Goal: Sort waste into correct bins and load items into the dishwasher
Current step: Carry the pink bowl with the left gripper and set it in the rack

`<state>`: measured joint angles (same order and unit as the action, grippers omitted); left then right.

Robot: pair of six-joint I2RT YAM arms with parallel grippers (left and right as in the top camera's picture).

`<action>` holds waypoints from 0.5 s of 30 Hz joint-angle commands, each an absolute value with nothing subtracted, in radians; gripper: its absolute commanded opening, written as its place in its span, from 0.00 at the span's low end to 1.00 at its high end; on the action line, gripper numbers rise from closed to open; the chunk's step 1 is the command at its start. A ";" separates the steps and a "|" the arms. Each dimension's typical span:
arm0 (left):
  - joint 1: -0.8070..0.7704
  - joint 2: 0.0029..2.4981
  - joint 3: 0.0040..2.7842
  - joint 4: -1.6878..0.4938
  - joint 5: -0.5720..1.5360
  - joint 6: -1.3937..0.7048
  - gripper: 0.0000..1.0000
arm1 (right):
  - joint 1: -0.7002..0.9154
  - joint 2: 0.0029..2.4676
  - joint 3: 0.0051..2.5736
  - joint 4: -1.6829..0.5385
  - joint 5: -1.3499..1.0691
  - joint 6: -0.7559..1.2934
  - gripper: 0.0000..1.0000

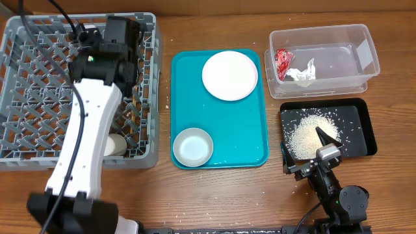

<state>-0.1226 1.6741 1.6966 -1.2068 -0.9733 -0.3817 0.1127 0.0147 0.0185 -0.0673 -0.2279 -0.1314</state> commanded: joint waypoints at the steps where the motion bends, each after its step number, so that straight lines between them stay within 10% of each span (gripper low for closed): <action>1: -0.101 1.779 1.669 -1.191 -1.165 -0.380 0.04 | 0.112 0.003 0.008 -0.060 -0.220 -0.132 1.00; 15: -0.187 2.058 1.669 -1.098 -1.232 -0.377 0.04 | 0.112 0.003 0.008 -0.060 -0.220 -0.132 1.00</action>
